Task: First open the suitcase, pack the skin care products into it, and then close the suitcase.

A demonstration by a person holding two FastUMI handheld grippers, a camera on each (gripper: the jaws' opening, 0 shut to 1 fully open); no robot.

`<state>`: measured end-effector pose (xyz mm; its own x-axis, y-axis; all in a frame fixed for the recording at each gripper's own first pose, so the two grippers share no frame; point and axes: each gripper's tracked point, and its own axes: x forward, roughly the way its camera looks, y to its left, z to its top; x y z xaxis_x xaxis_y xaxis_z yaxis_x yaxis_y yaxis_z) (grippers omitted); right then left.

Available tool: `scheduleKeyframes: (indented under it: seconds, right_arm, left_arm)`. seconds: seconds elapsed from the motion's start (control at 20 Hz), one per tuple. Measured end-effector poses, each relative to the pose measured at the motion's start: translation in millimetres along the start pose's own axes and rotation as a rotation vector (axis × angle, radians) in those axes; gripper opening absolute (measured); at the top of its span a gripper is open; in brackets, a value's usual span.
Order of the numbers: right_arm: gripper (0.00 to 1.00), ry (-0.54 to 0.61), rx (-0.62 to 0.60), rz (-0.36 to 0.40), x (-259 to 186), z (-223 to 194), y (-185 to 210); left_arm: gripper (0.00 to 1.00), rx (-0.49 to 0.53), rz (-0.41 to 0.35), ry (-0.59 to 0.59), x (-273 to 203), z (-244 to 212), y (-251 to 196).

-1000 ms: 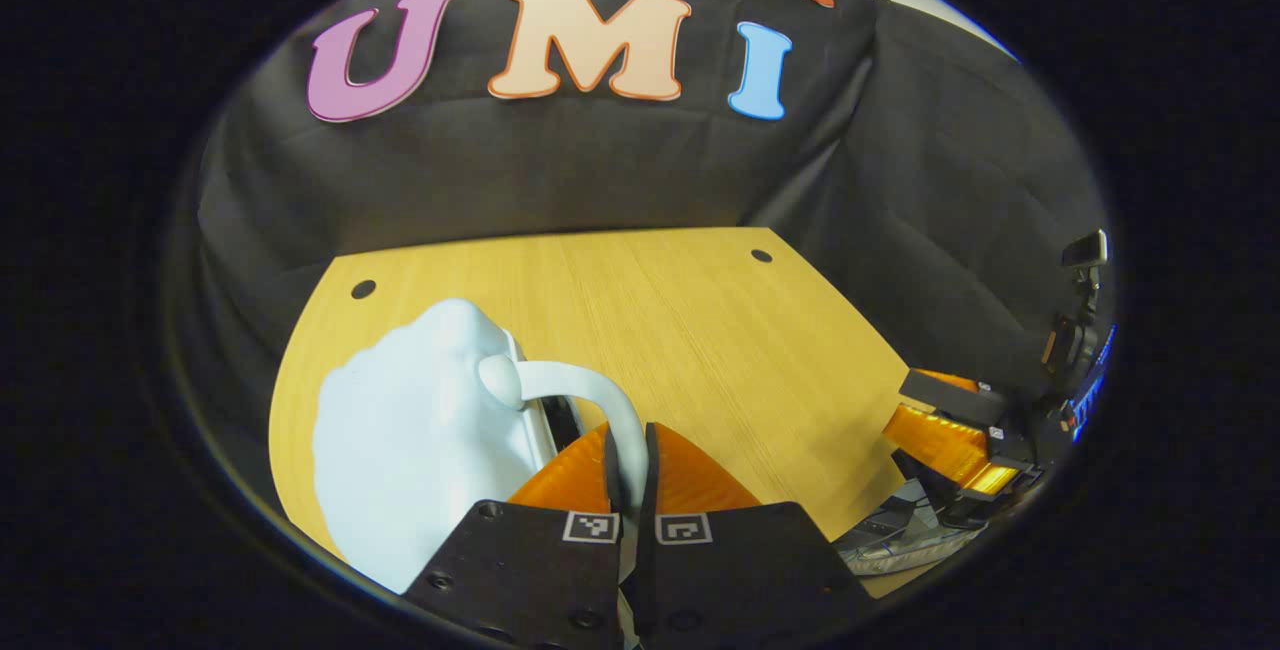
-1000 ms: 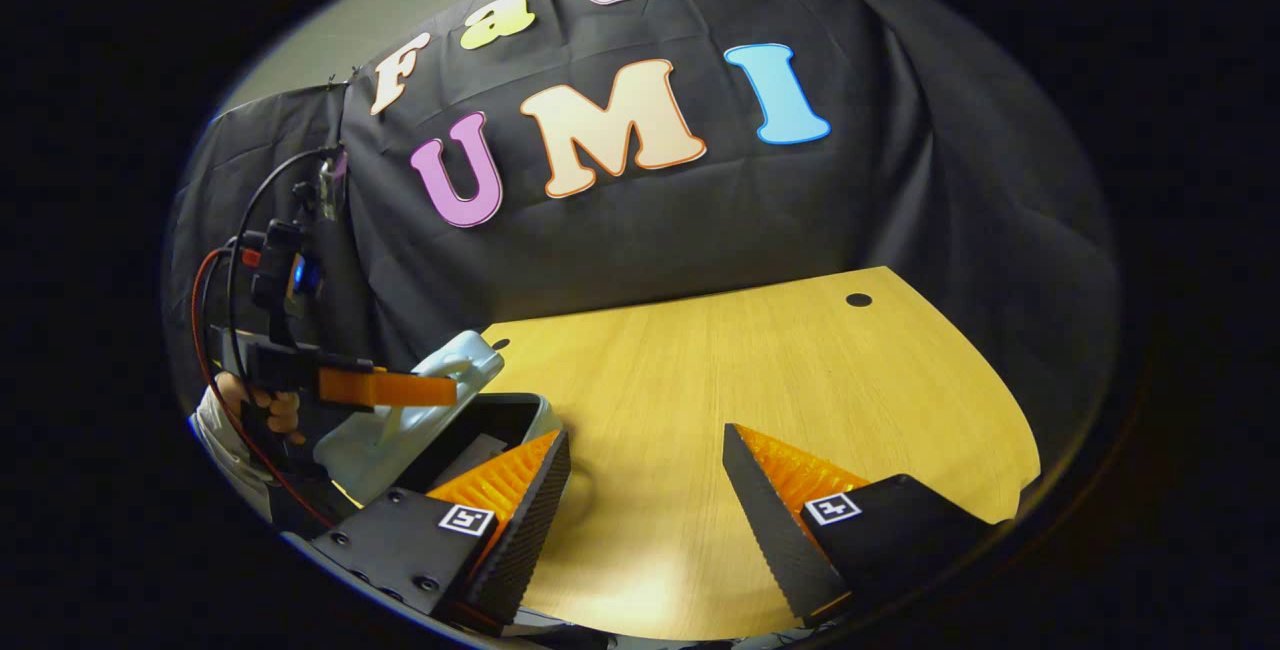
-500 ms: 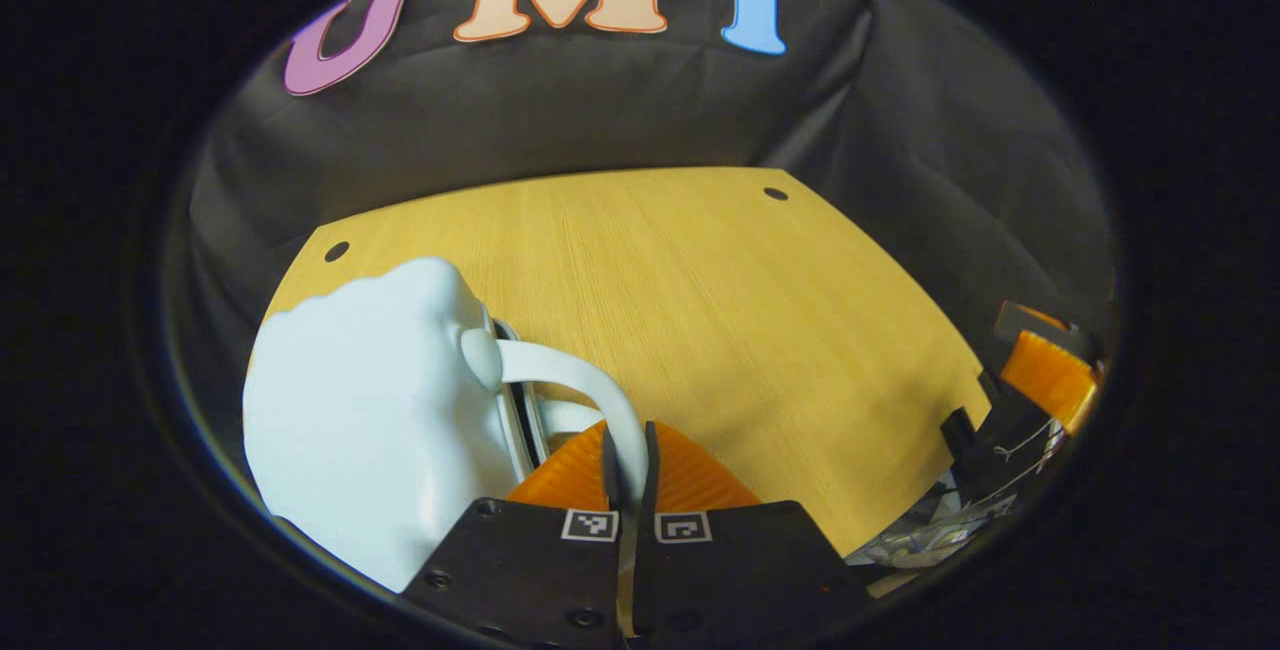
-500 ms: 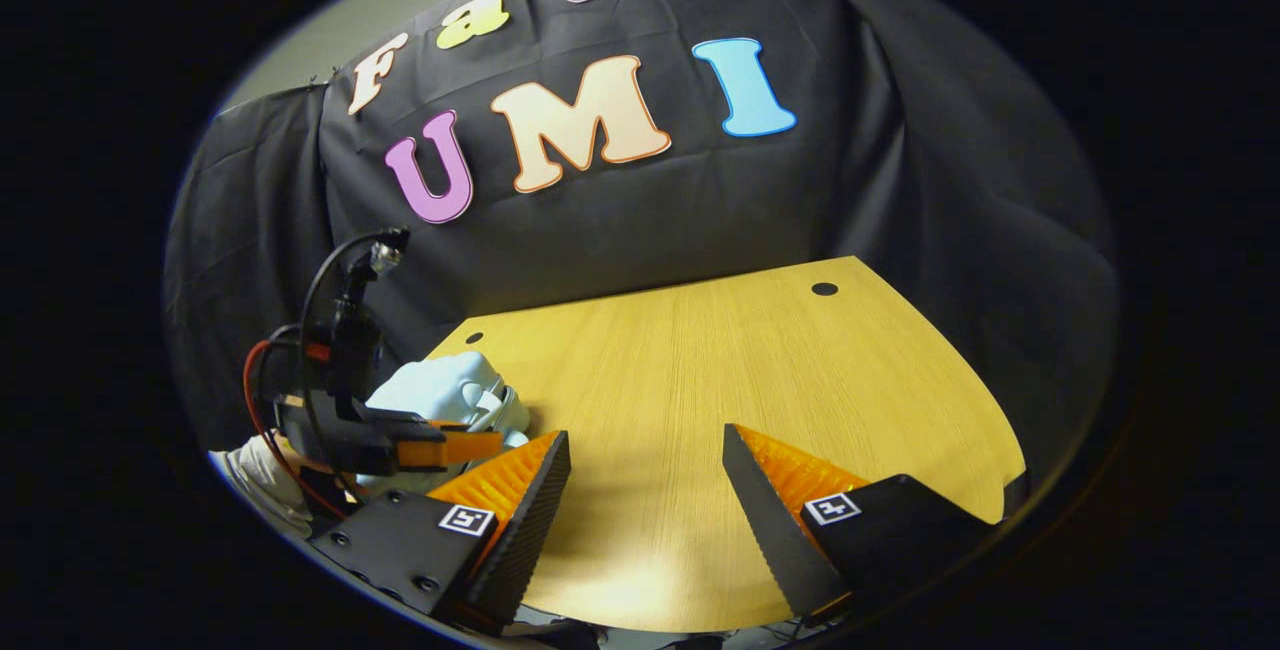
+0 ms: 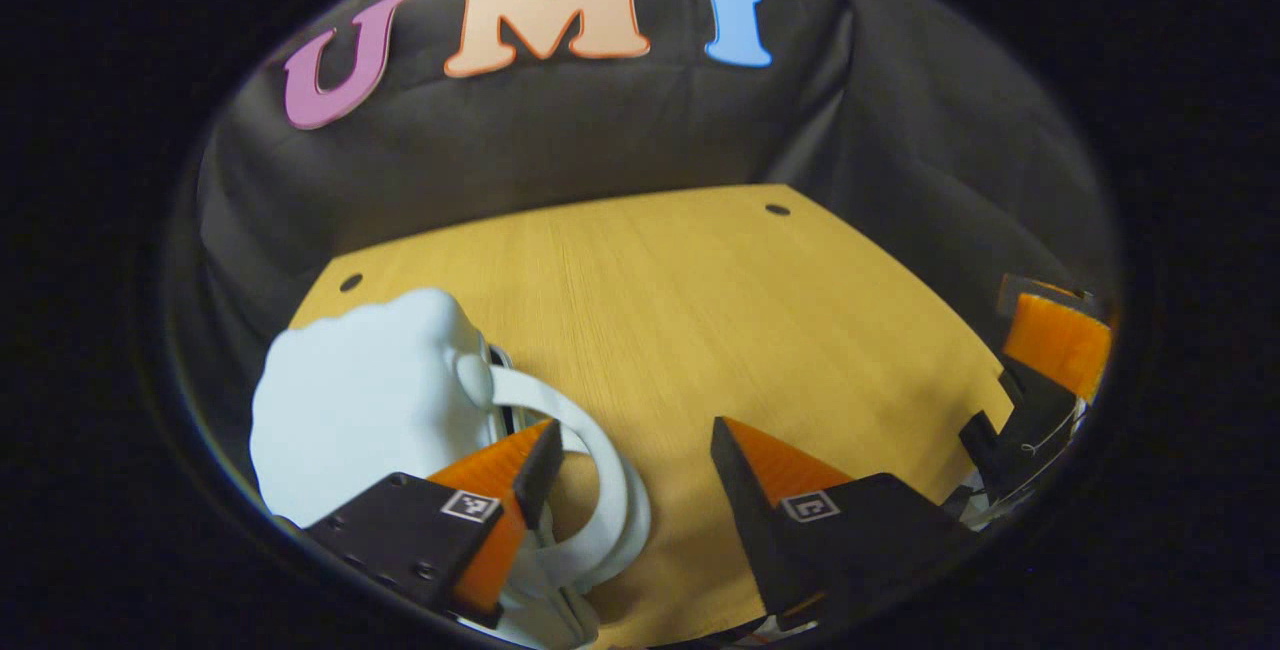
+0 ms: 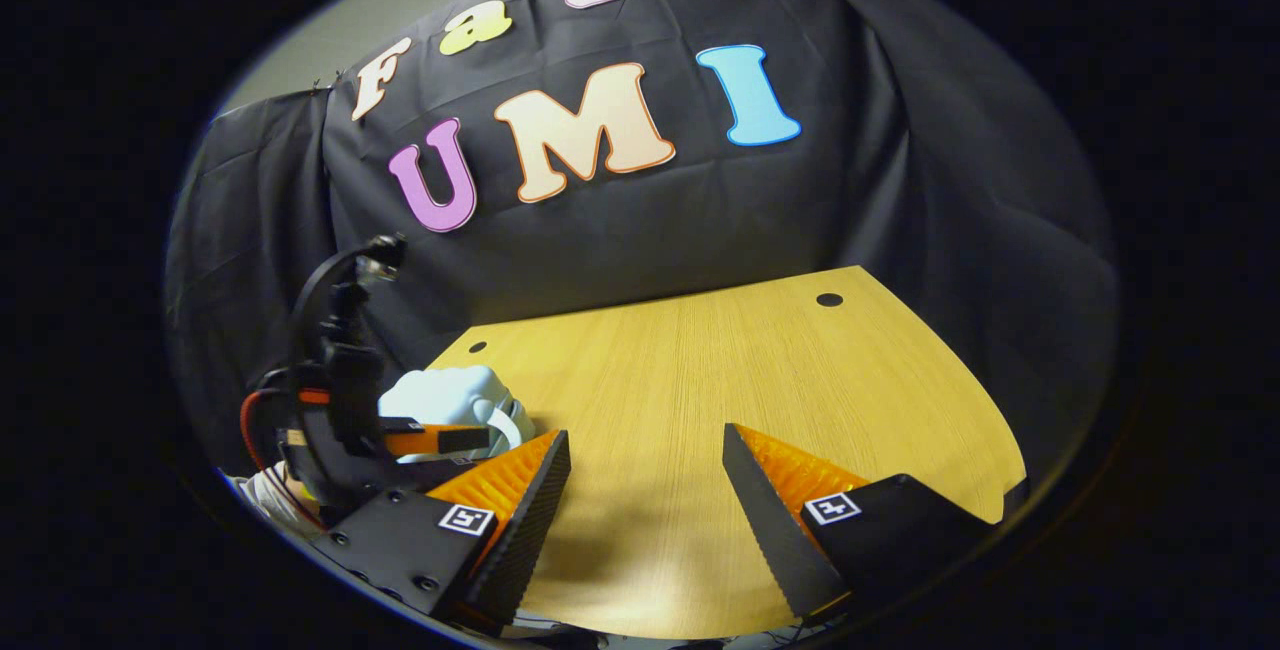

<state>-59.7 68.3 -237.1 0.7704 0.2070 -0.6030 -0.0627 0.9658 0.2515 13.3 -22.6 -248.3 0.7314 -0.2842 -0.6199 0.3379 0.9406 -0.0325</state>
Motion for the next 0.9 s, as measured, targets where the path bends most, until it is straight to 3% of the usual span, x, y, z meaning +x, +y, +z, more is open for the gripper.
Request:
scheduleKeyframes:
  seconds: [0.05,0.3,0.45,0.6,0.8,0.9]
  right_arm:
    - [0.96,-0.021,0.001,-0.005,0,9,0]
    - [0.97,-0.233,-0.062,-0.027,-11,84,11]
    - [0.98,-0.384,-0.102,-0.029,-26,138,30]
    - [0.98,-0.497,-0.155,-0.014,-40,174,54]
    - [0.94,-0.566,-0.195,0.003,-53,190,79]
    - [0.97,-0.559,-0.192,0.019,-53,185,86]
  left_arm:
    - [0.92,0.001,0.014,-0.079,-11,22,3]
    - [0.89,0.037,0.105,-0.428,-80,129,12]
    - [0.96,0.061,0.147,-0.525,-111,166,24]
    - [0.96,0.035,0.170,-0.605,-134,193,36]
    - [0.99,0.017,0.195,-0.656,-153,211,57]
    - [0.96,0.013,0.219,-0.661,-156,214,69]
